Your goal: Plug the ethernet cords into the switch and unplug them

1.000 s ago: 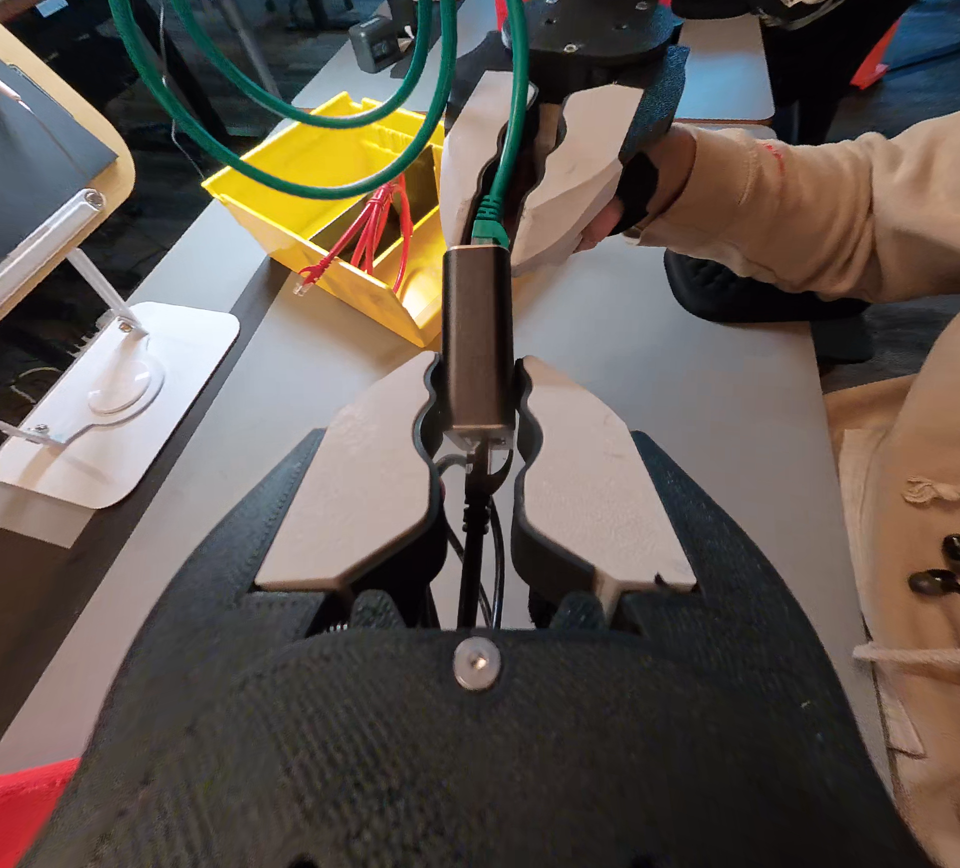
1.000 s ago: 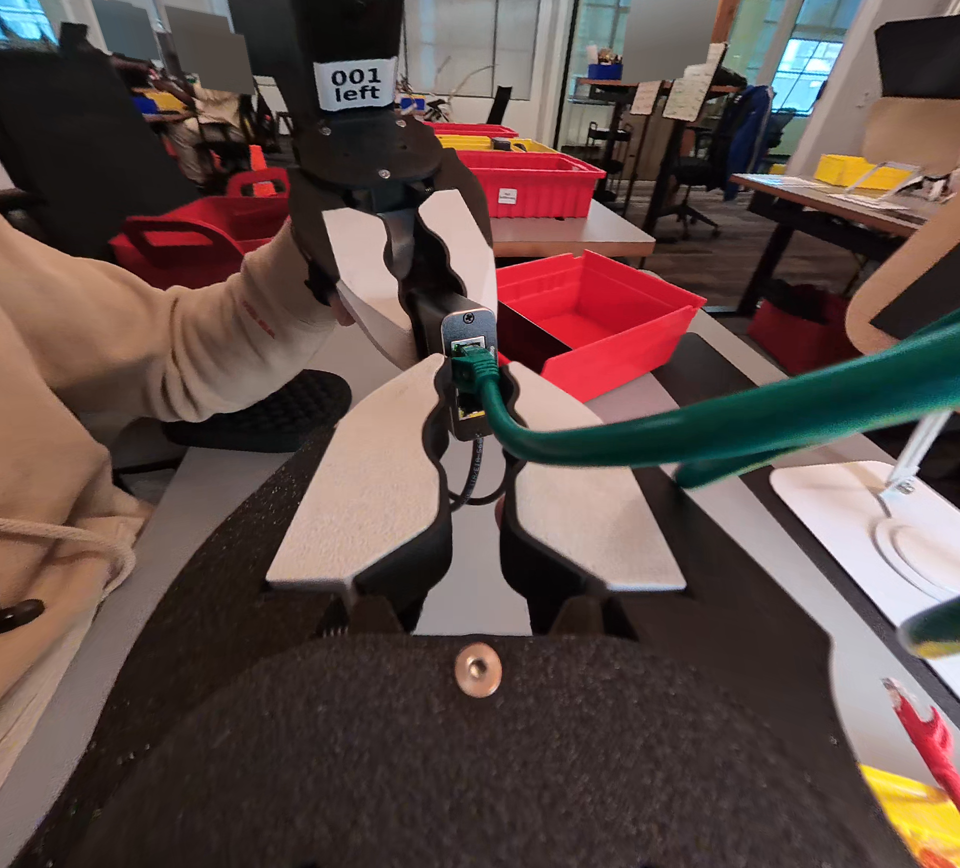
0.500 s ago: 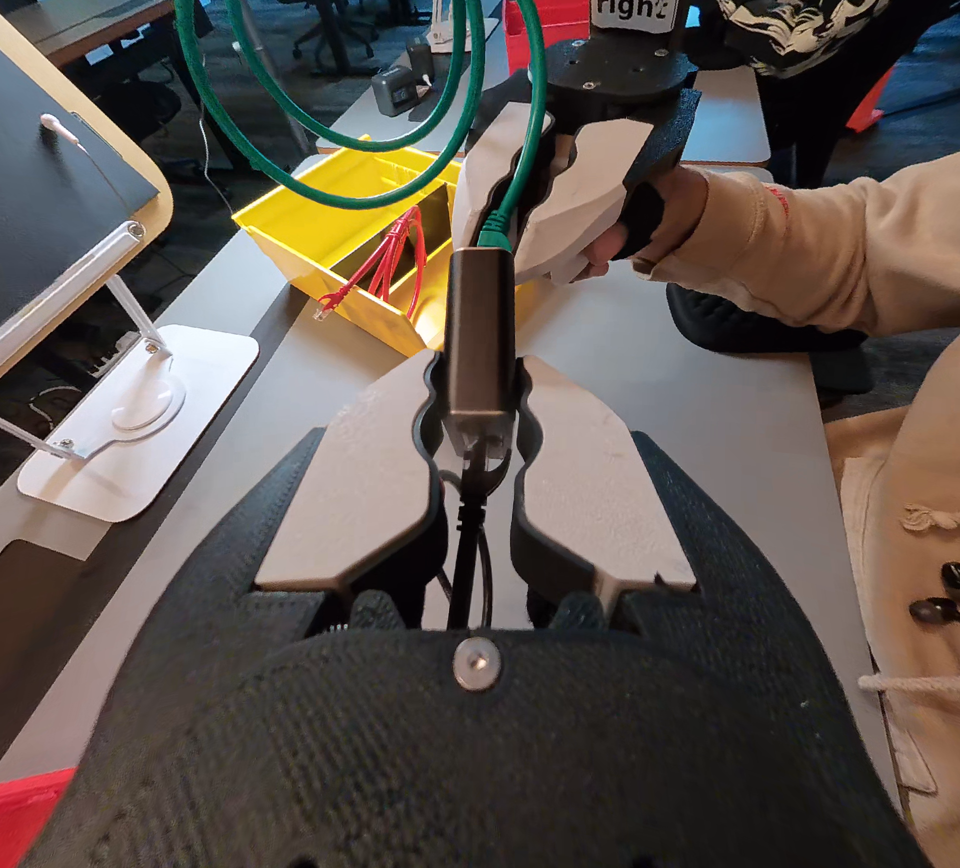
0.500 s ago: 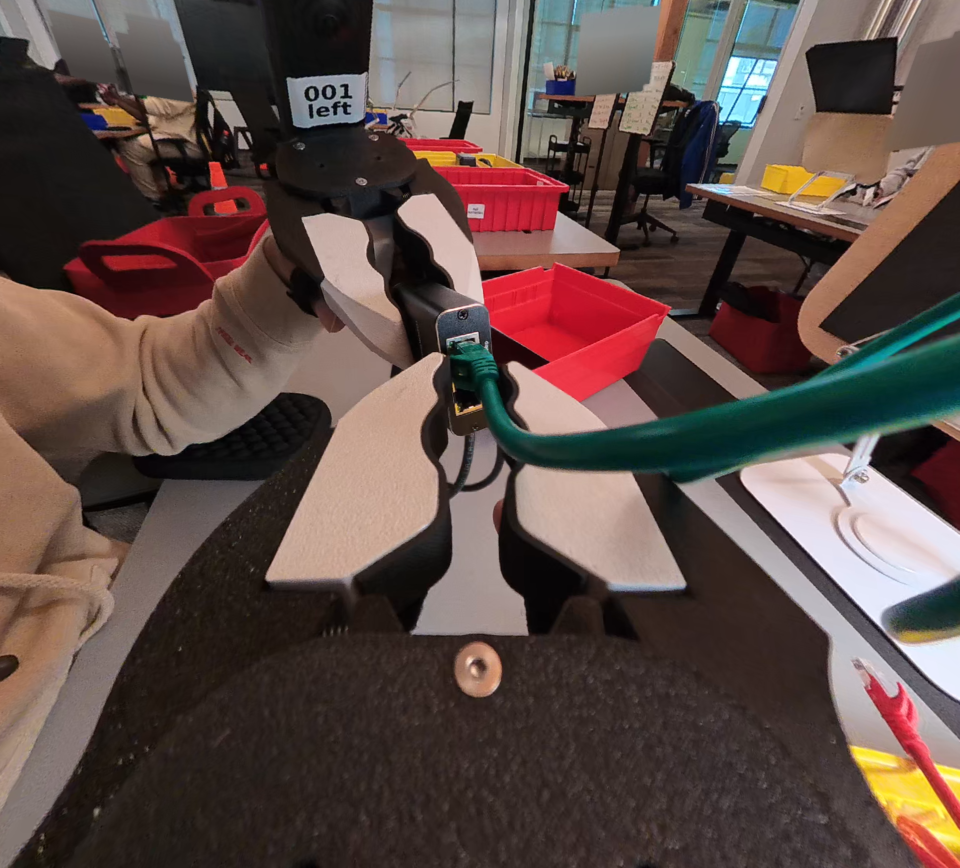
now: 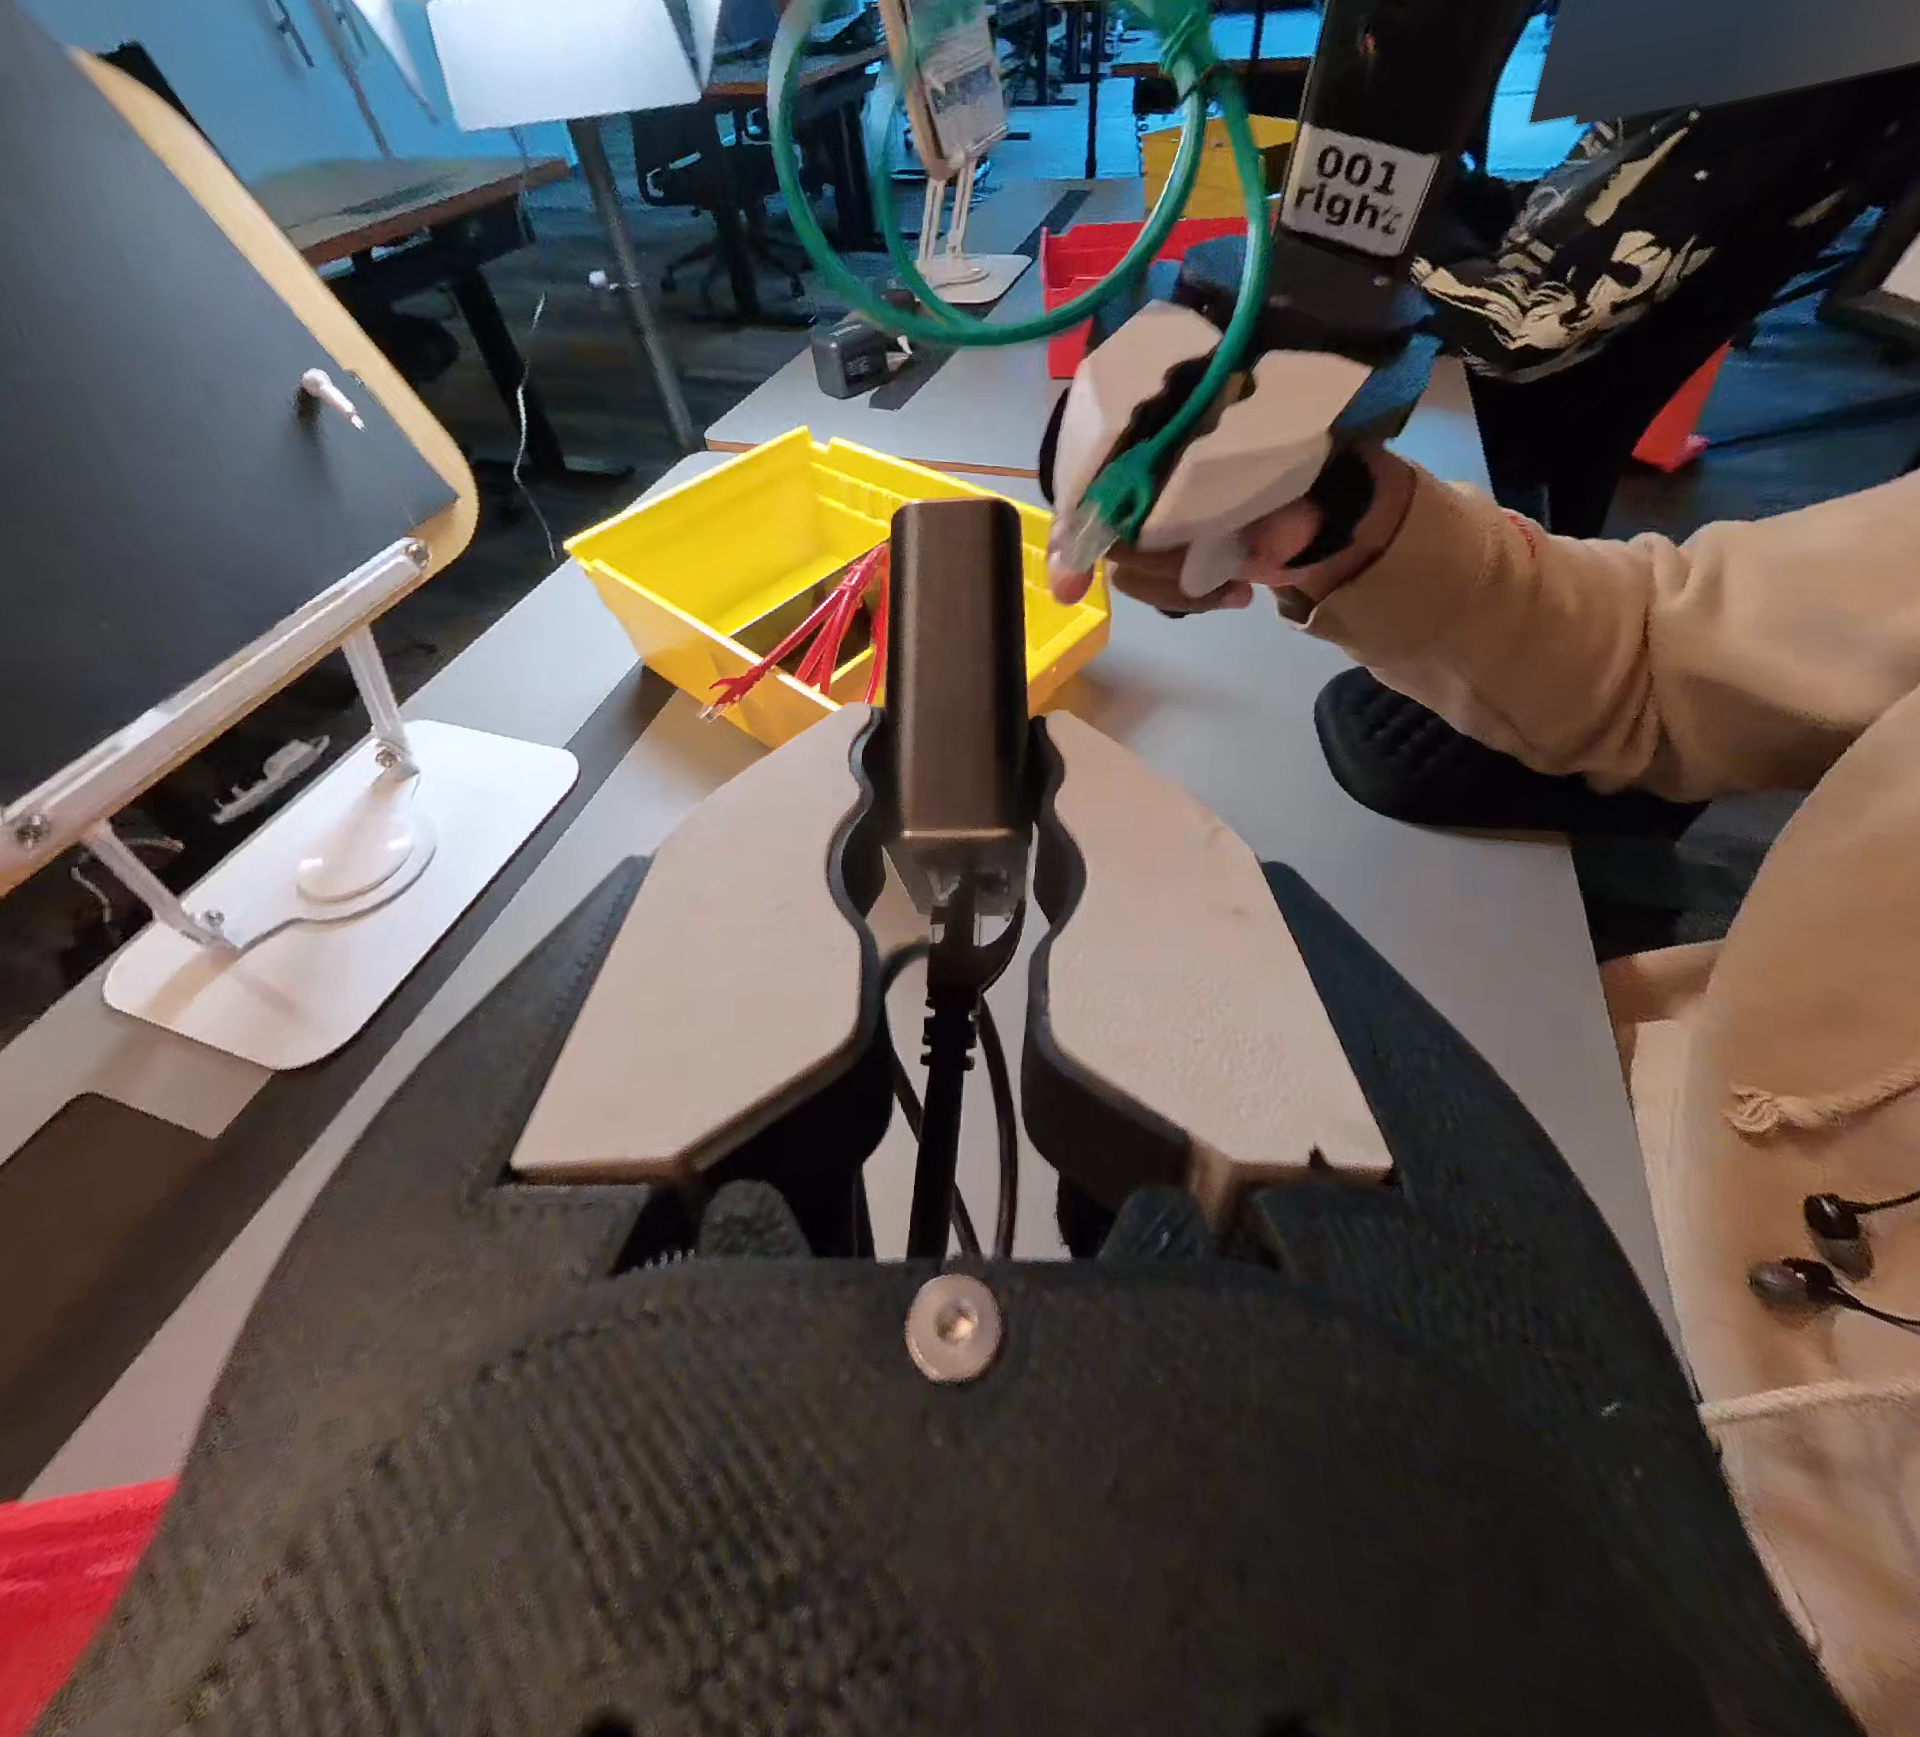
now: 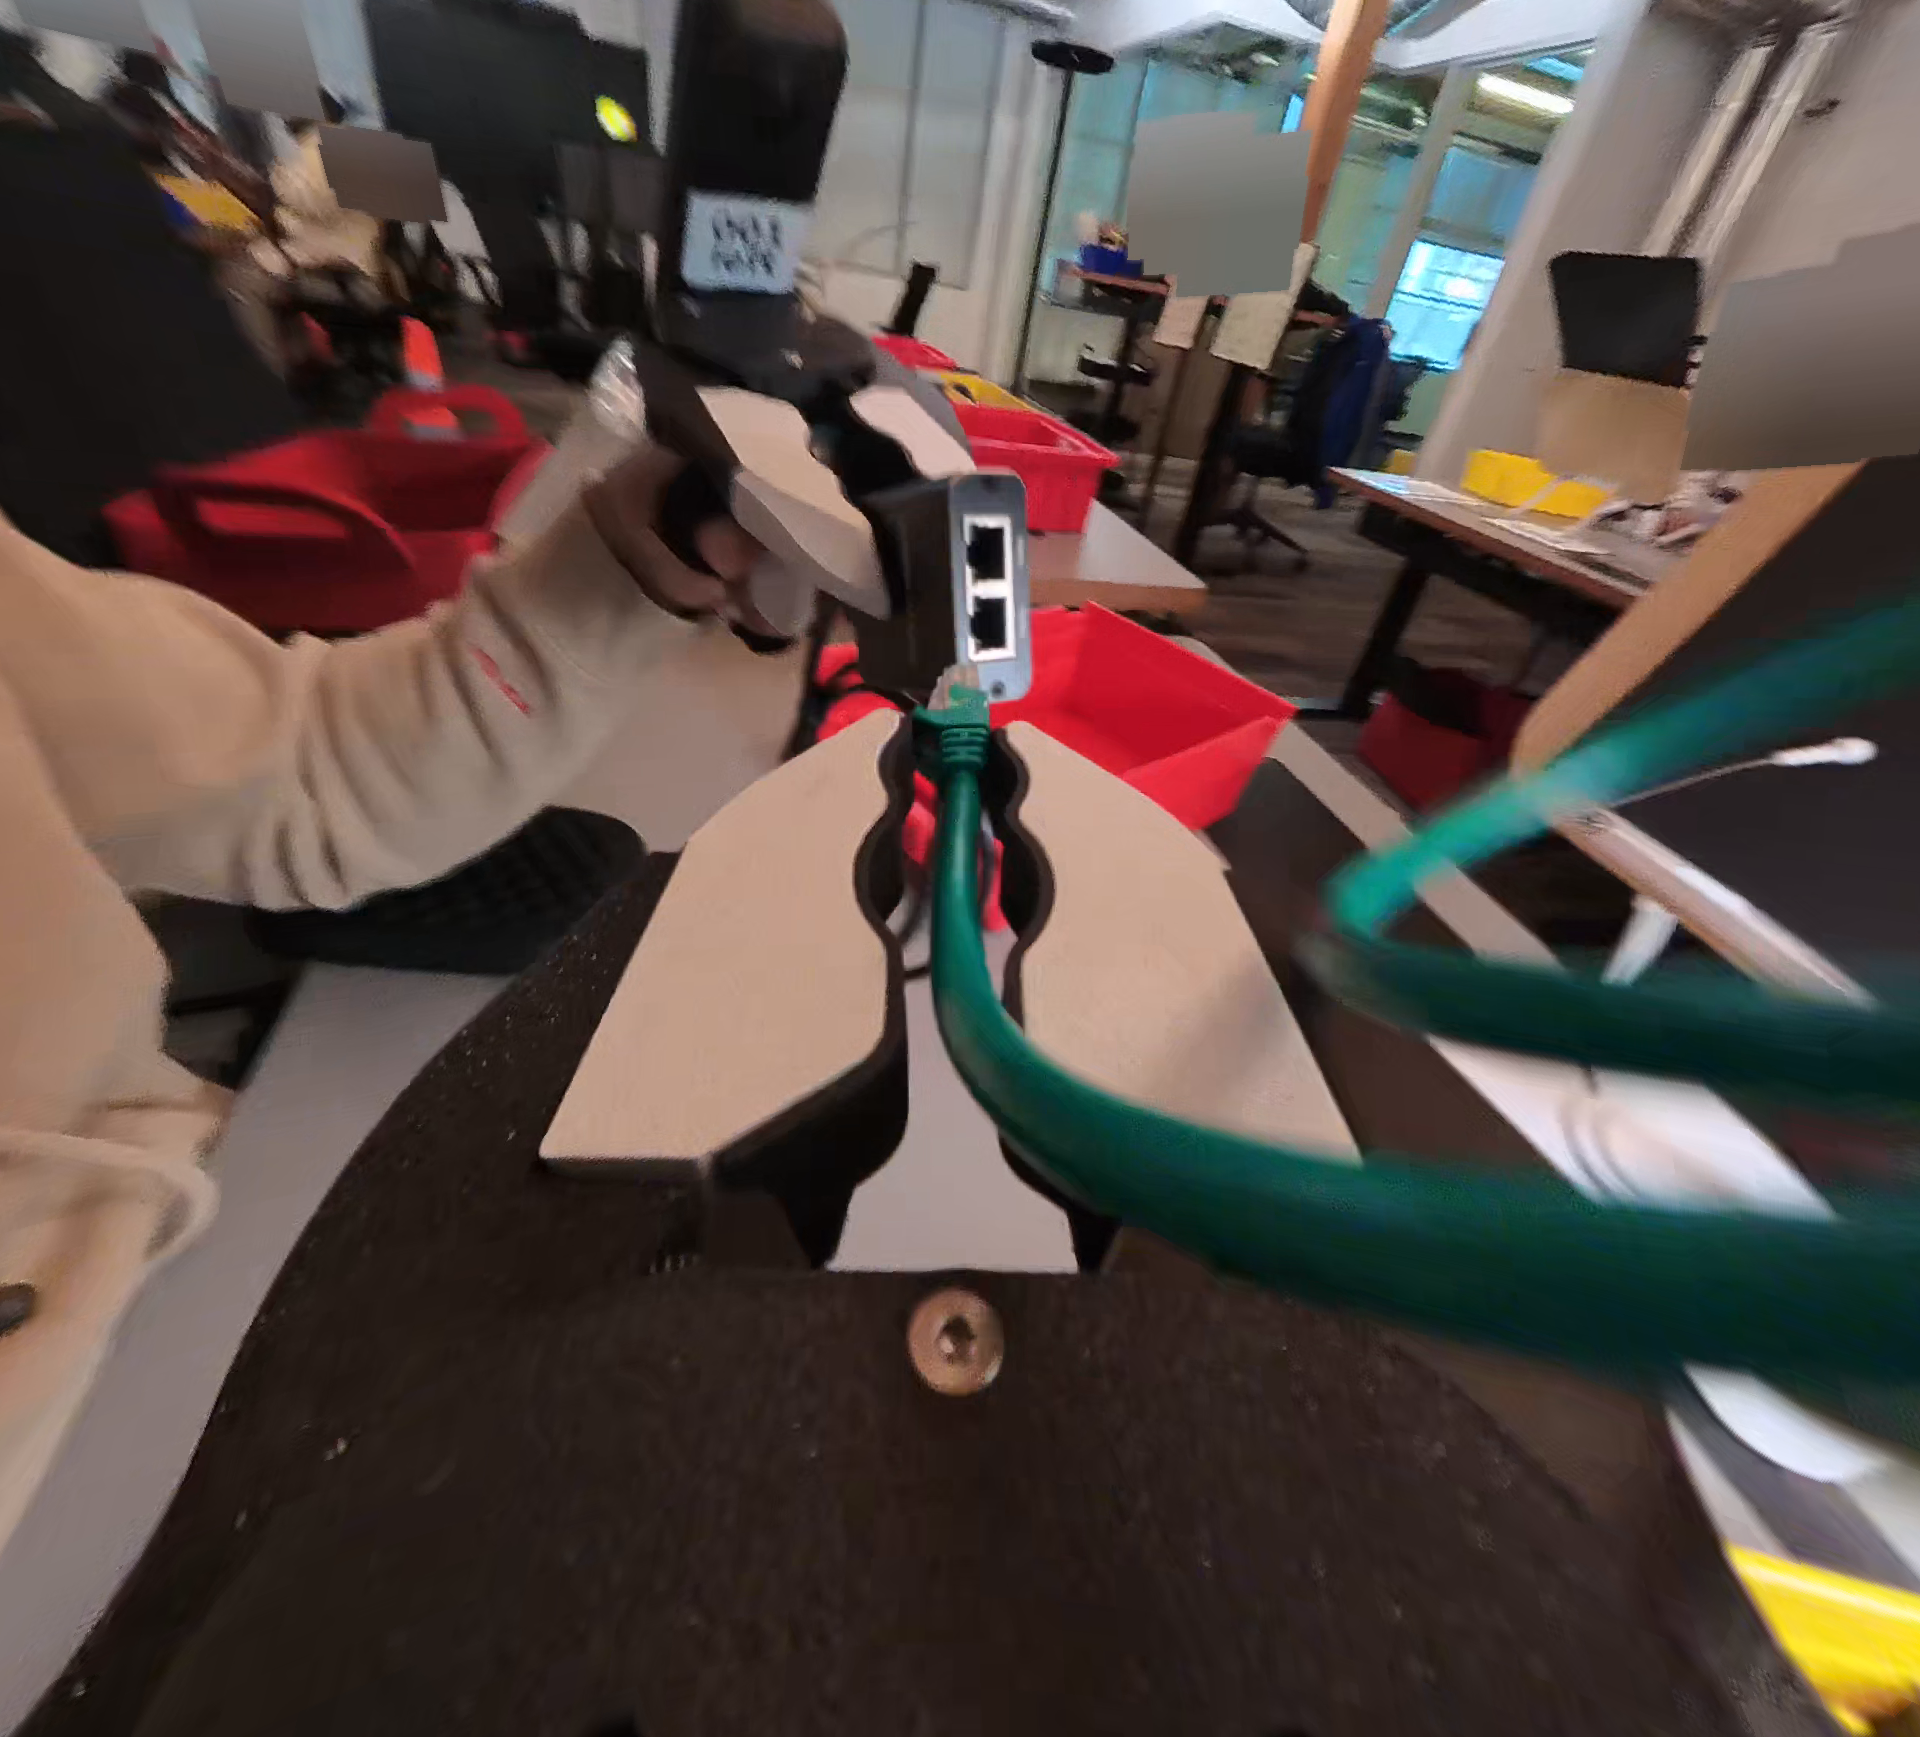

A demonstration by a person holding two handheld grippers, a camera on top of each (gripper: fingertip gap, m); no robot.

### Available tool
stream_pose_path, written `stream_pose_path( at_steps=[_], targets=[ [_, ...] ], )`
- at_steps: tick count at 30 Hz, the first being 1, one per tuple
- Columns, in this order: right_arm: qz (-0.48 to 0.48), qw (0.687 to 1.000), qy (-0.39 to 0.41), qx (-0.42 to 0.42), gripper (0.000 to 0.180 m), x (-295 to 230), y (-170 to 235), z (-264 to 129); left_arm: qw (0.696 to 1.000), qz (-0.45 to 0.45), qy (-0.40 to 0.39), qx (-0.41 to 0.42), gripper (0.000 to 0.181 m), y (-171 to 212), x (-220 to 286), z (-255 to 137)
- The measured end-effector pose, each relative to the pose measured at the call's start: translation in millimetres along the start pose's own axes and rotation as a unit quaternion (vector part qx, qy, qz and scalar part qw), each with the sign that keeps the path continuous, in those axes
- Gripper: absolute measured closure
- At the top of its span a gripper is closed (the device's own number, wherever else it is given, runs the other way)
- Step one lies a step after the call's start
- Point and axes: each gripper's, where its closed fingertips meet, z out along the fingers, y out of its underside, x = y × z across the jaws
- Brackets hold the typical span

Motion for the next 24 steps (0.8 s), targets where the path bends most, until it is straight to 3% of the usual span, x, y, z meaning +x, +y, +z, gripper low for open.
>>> stream_pose_path(
  at_steps=[2, 6, 11, 16, 20, 24],
  targets=[
    [0.035, 0.999, -0.020, -0.008, 0.167, 9, 6, -4, 1.000, -0.017, -0.013, 0.004, 0.156, 3, -12, -5],
    [0.043, 0.993, 0.011, -0.107, 0.166, 37, 38, -23, 1.000, -0.010, -0.020, 0.011, 0.156, 2, -16, -10],
    [0.048, 0.969, 0.060, -0.235, 0.166, 73, 75, -79, 1.000, -0.004, -0.029, 0.001, 0.156, 7, -19, -8],
    [0.039, 0.916, -0.024, -0.400, 0.166, 47, 127, -139, 1.000, 0.001, -0.025, -0.009, 0.156, 11, -17, -1],
    [0.071, 0.907, -0.056, -0.411, 0.166, 31, 124, -153, 1.000, -0.002, -0.019, -0.019, 0.156, 17, -16, 6],
    [0.107, 0.899, -0.017, -0.424, 0.167, 46, 132, -174, 1.000, 0.000, -0.014, -0.028, 0.156, 21, -14, 11]
  ],
)
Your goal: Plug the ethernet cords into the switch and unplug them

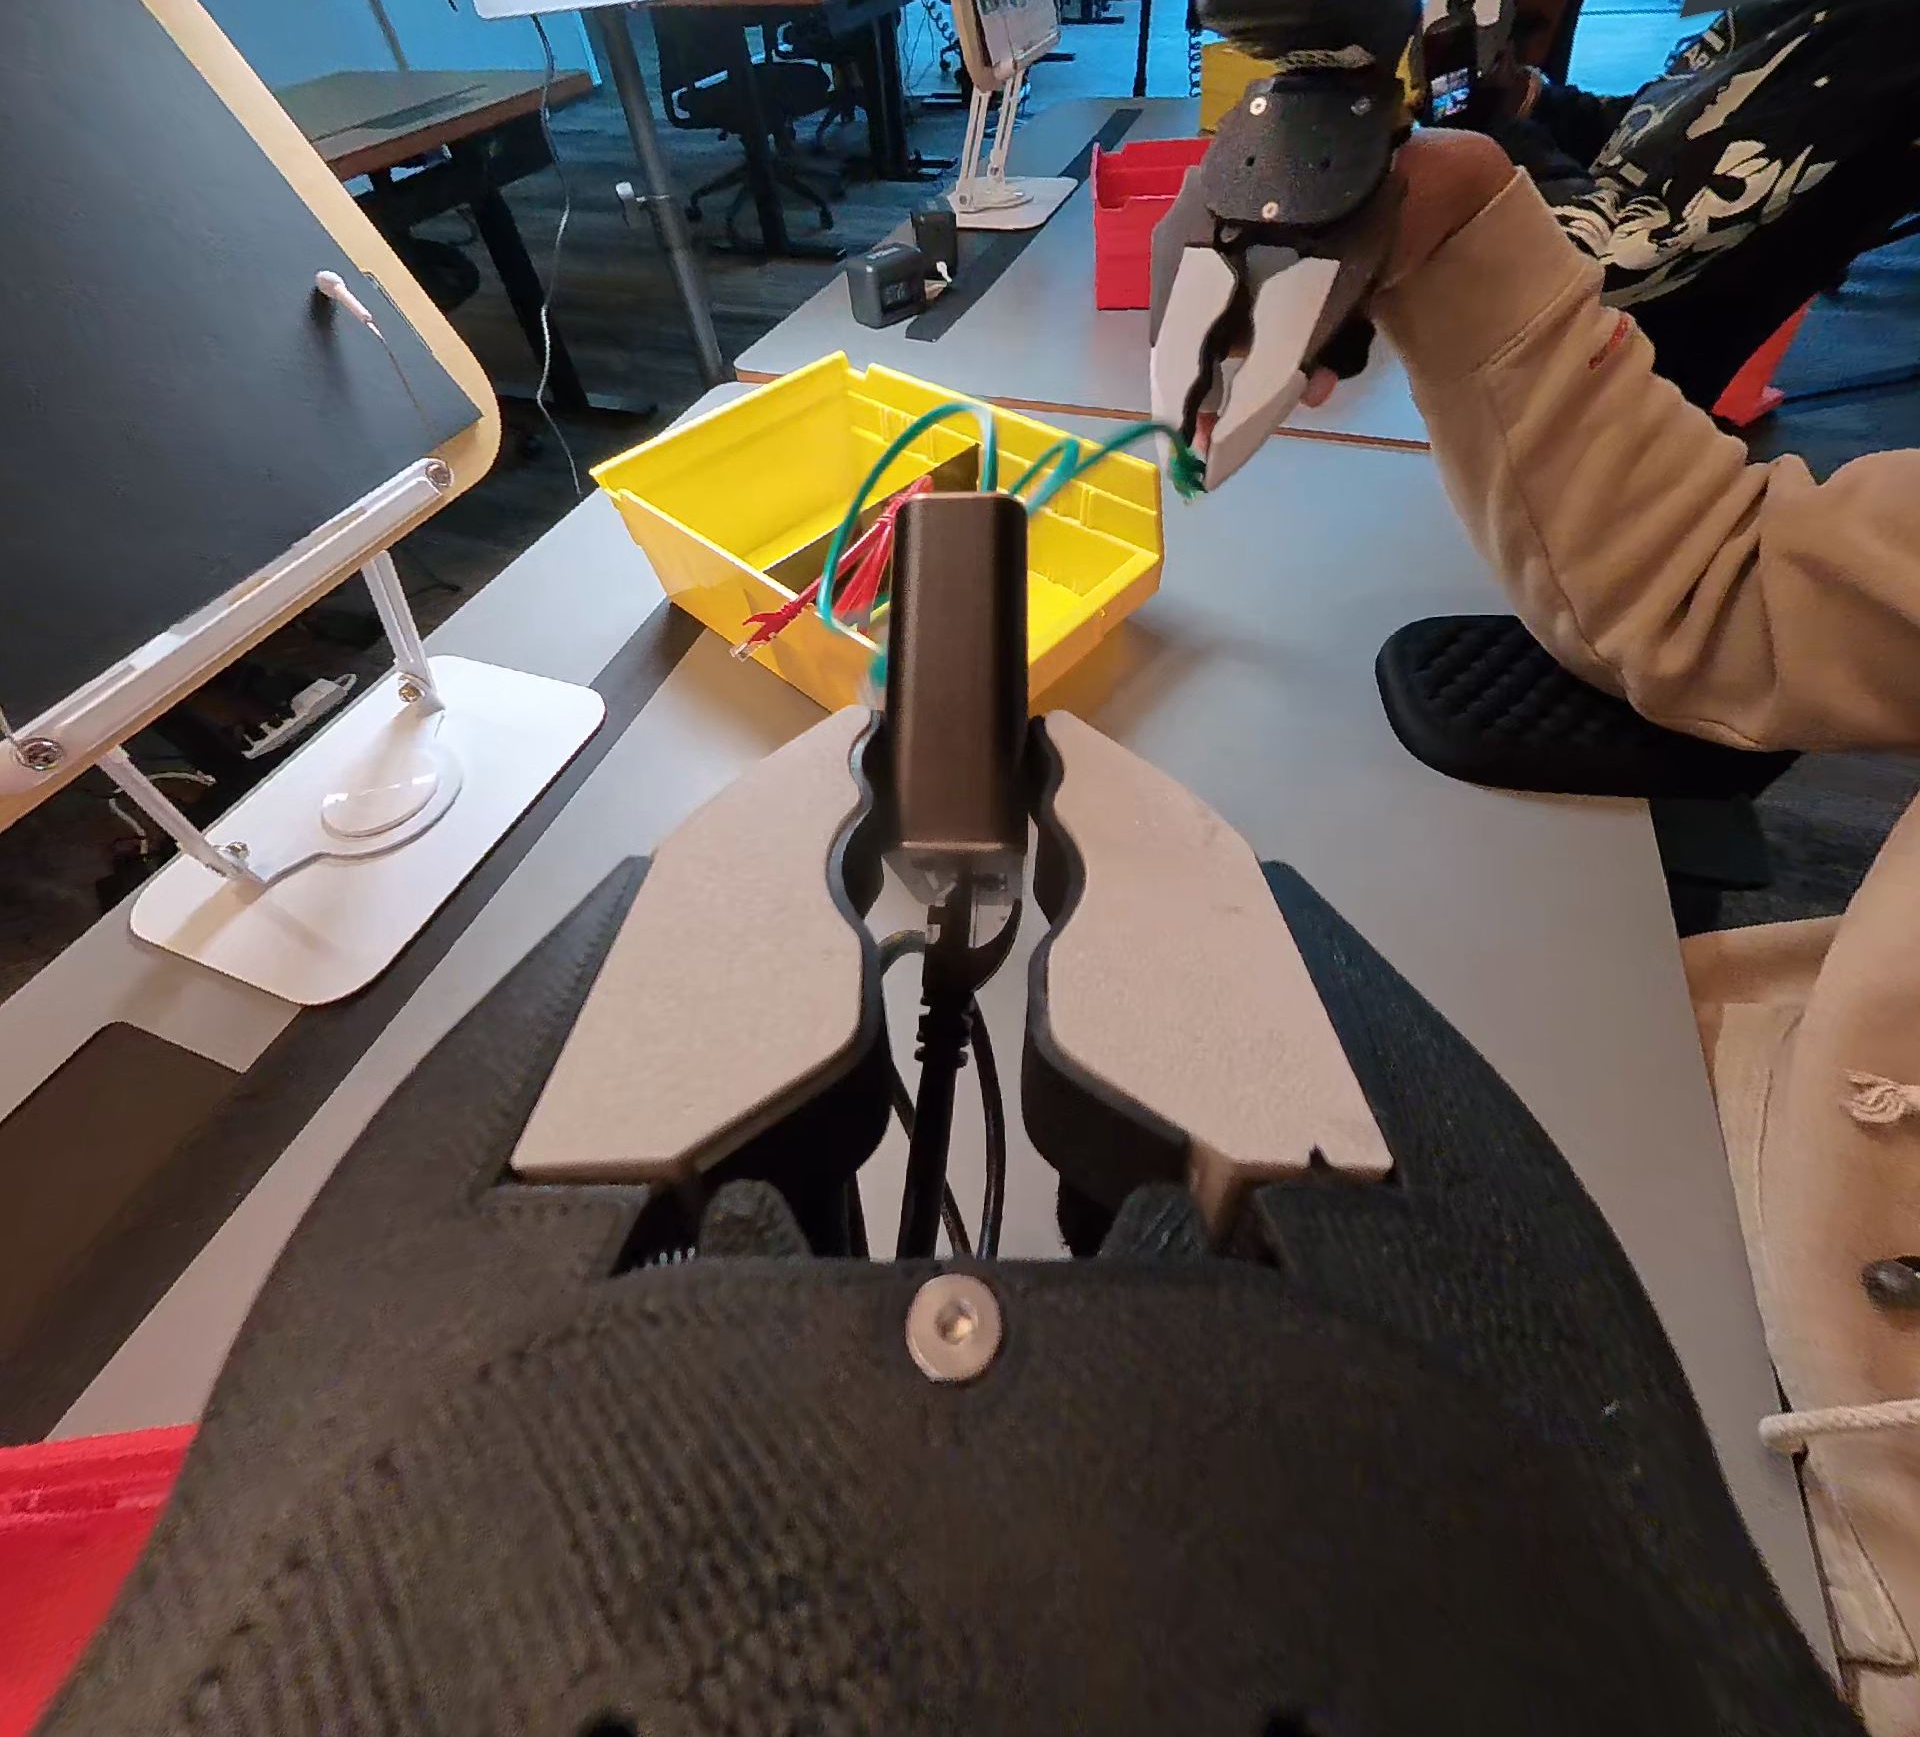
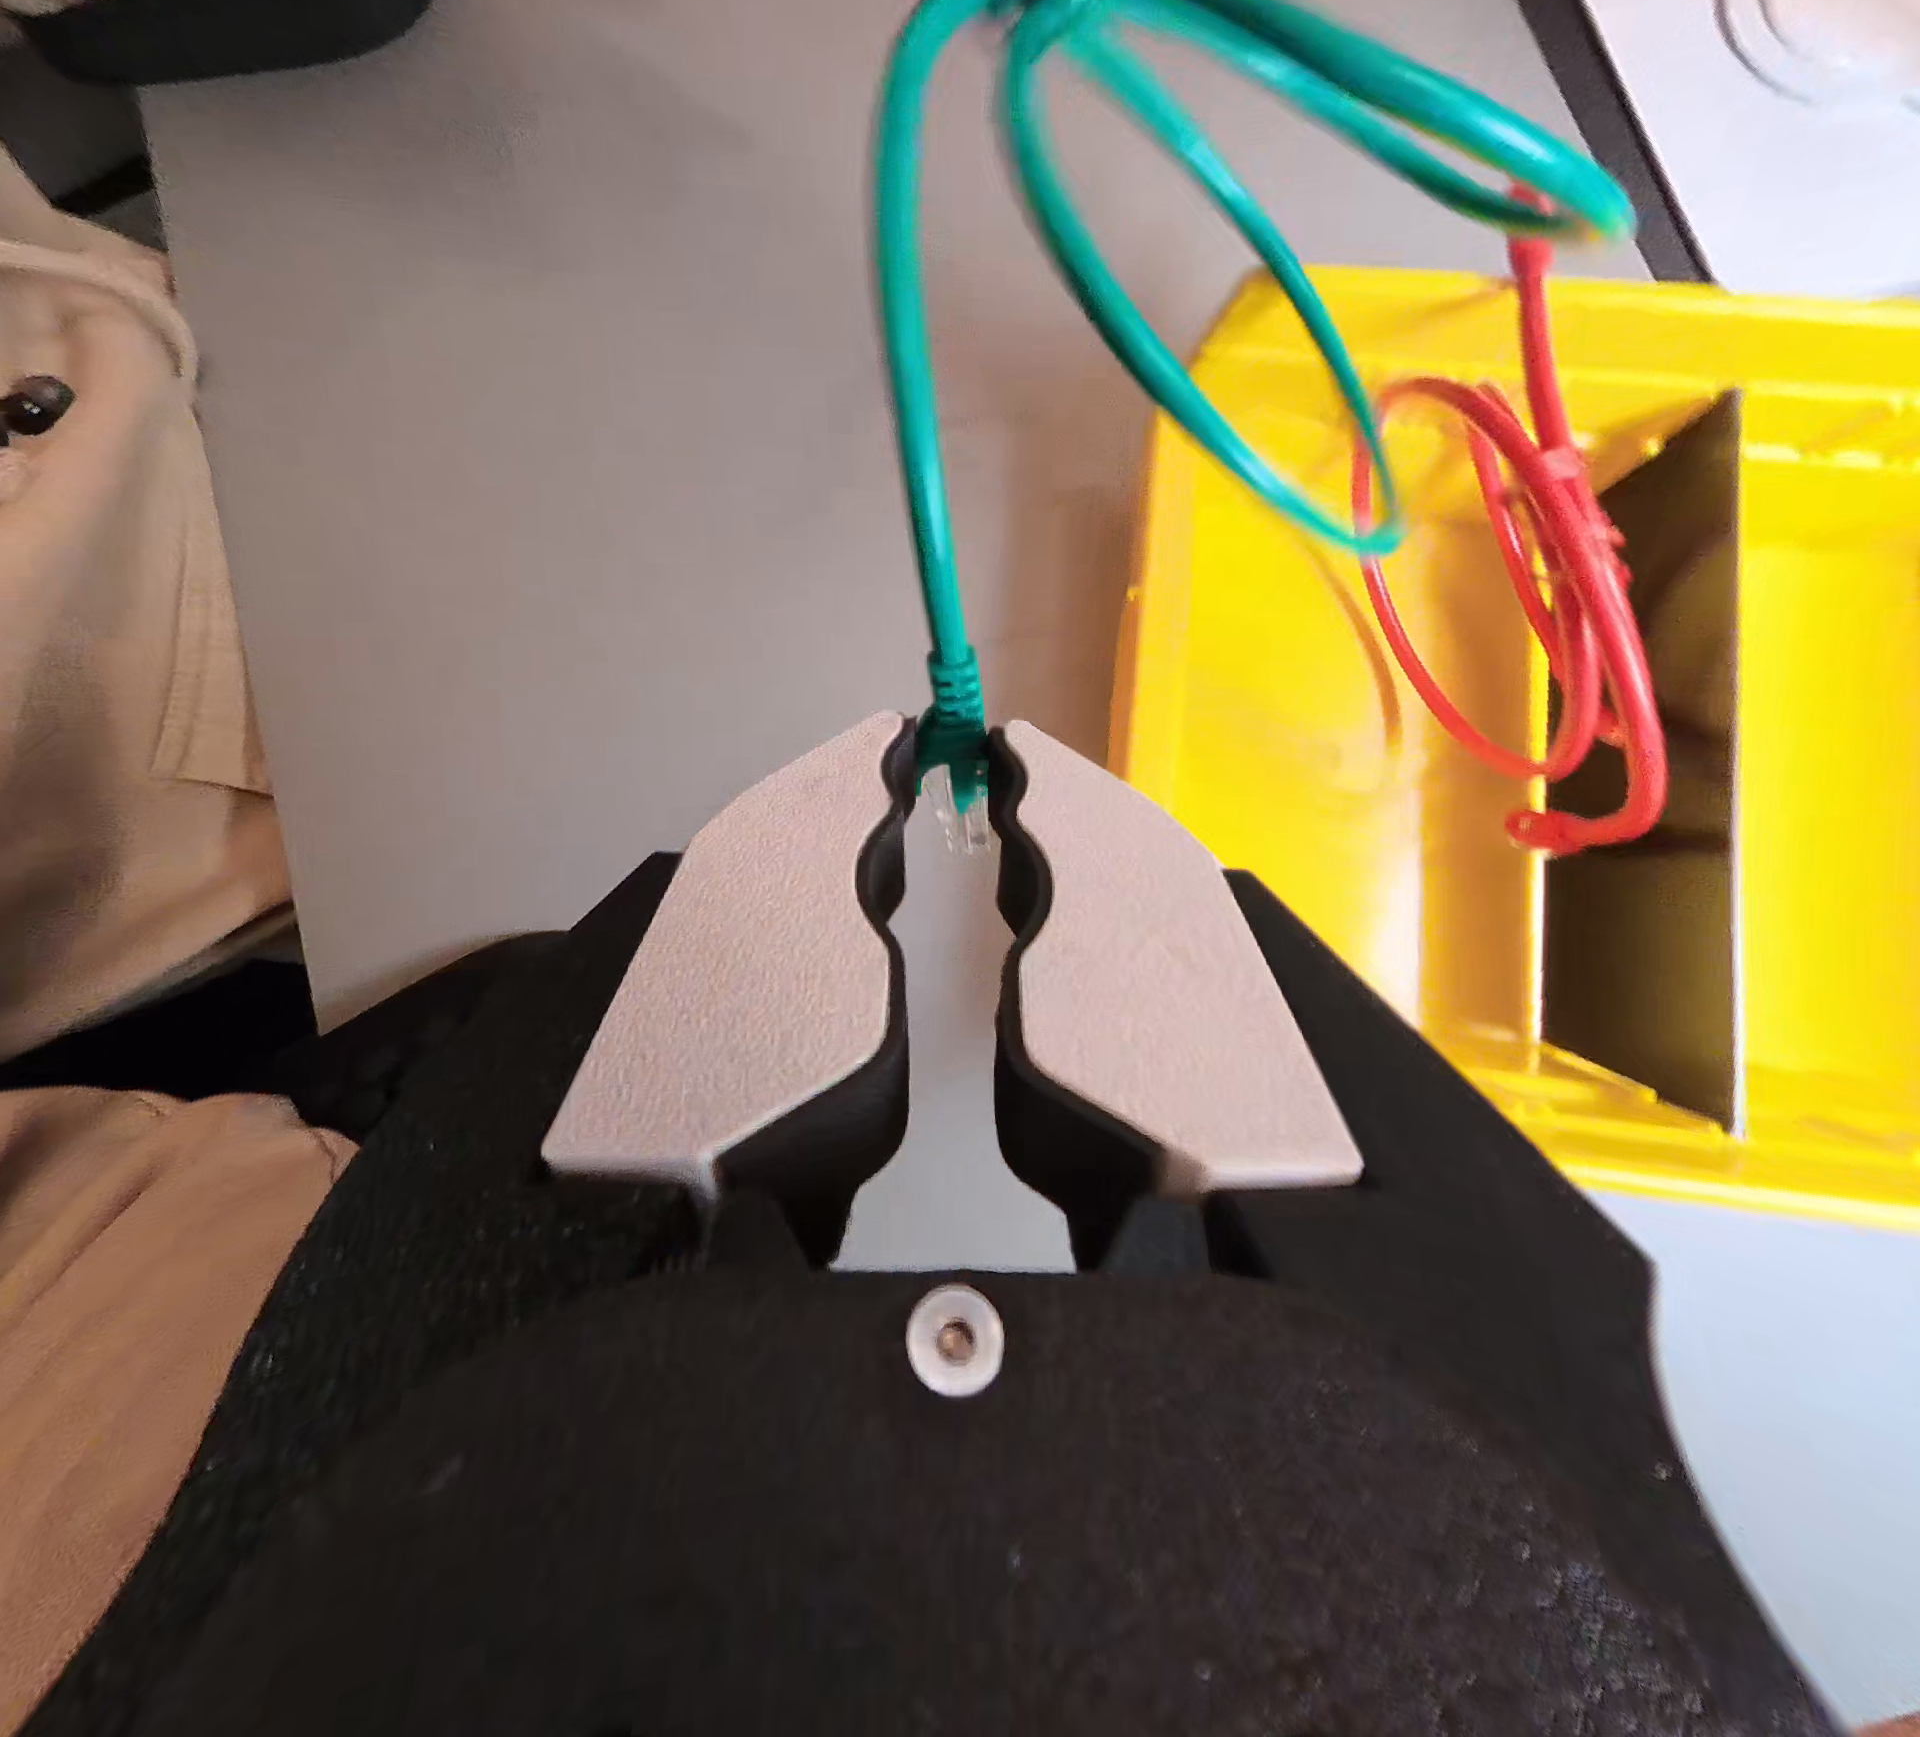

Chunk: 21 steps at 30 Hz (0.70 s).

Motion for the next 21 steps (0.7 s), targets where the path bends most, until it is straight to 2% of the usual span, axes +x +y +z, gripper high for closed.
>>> stream_pose_path(
  at_steps=[3, 8, 14, 15, 16, 19, 21],
  targets=[
    [0.032, 0.999, -0.012, -0.007, 0.168, 5, 16, -5, 1.000, 0.002, 0.003, -0.003, 0.156, 1, 1, 1],
    [0.047, 0.997, 0.057, 0.025, 0.168, 30, 19, -24, 1.000, 0.002, 0.002, -0.004, 0.156, 2, 0, 1],
    [-0.045, 0.974, 0.091, 0.202, 0.168, 15, -39, -71, 1.000, 0.002, 0.003, -0.006, 0.156, 3, 0, 2],
    [-0.060, 0.966, 0.089, 0.236, 0.169, 9, -49, -80, 1.000, 0.003, 0.003, -0.007, 0.156, 4, 0, 2],
    [-0.070, 0.956, 0.099, 0.266, 0.180, 7, -58, -91, 1.000, 0.004, 0.003, -0.007, 0.156, 4, 0, 2],
    [-0.089, 0.920, 0.134, 0.357, 0.180, 1, -79, -124, 1.000, 0.006, 0.003, -0.008, 0.156, 4, 1, 3],
    [-0.080, 0.909, 0.167, 0.373, 0.180, 6, -81, -136, 1.000, 0.006, 0.004, -0.009, 0.156, 4, 1, 4]
  ],
)
